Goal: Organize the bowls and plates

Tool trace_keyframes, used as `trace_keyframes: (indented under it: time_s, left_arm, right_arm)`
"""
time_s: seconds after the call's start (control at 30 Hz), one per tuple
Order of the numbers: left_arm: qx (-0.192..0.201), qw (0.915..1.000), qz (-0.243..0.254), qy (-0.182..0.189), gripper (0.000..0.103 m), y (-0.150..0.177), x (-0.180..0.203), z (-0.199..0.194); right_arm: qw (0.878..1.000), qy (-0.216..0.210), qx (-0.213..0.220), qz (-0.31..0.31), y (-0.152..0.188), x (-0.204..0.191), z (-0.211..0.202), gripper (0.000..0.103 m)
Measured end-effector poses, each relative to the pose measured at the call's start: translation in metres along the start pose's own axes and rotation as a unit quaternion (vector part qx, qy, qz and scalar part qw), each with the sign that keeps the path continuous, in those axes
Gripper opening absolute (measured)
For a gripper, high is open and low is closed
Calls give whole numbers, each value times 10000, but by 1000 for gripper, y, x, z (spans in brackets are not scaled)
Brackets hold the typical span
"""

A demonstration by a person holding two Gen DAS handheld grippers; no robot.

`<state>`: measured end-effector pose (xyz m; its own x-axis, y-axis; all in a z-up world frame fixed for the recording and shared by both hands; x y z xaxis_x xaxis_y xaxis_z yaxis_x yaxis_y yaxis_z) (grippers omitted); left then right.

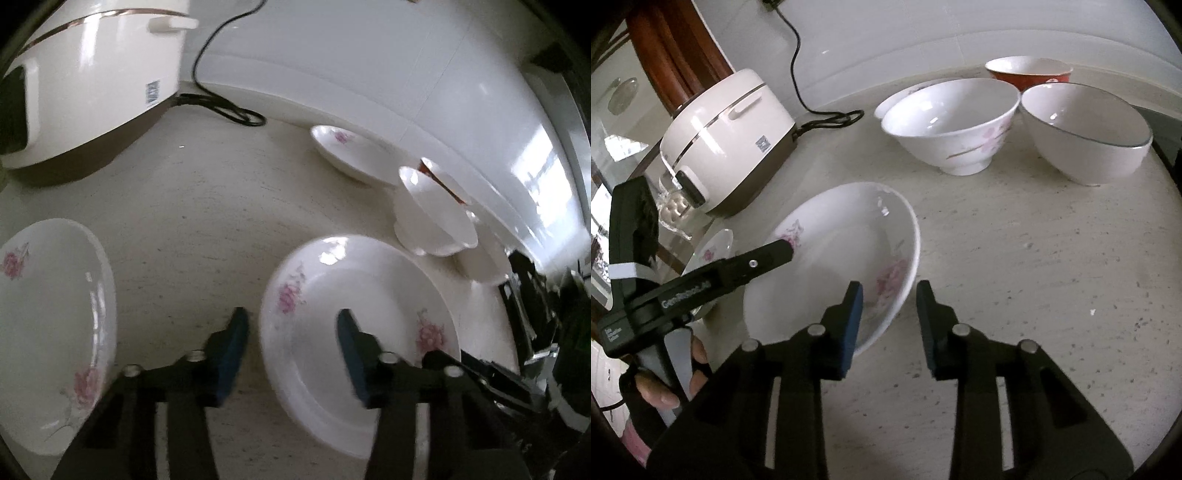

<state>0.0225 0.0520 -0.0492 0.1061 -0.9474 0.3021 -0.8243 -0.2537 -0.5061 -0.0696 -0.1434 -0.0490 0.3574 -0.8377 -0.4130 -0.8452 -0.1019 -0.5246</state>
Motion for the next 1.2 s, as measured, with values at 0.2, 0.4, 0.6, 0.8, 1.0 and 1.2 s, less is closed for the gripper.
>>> trace_keyframes:
  time_s: [0.2,0.4,0.6,0.8,1.0,1.2]
  left_arm:
    - [99,9999,-76,-83,28,-3,-3,2]
    - [191,9997,18,-177,26,-2,-2,2]
    - [254,9996,-68,-109,26,-2,-3,2]
    - [548,9984,-131,-56,26,-1,-2,-11]
    - [816,9961,-295,151,26,0,-1,-24]
    - [889,9954,-310,162,26,2,-1,-30]
  right_arm:
    - [10000,-11,4,69,0,1,0,26]
    - [9999,-24,25,131,0,3,-2,25]
    - [9998,-60,44,182,0,4,-5,25]
    - [9993,-261,233,109,0,1,-14,25]
    - [9988,-314,359,91,1,1,-22,25]
    - [9986,-288,437,34,1,1,-25,25]
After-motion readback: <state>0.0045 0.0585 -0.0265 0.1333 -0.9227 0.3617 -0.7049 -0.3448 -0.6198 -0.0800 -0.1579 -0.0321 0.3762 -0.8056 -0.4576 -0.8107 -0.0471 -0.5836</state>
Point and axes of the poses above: each gripper's, at about its wrist camera, not at the fingertips, and z roughly the way its jaws point, x to its right, y to its underside, the point moved 8 cm from there along z, roughly the way its jaws point, and after that the axes turned 6 degrees about -x, right-handed, at the moved point
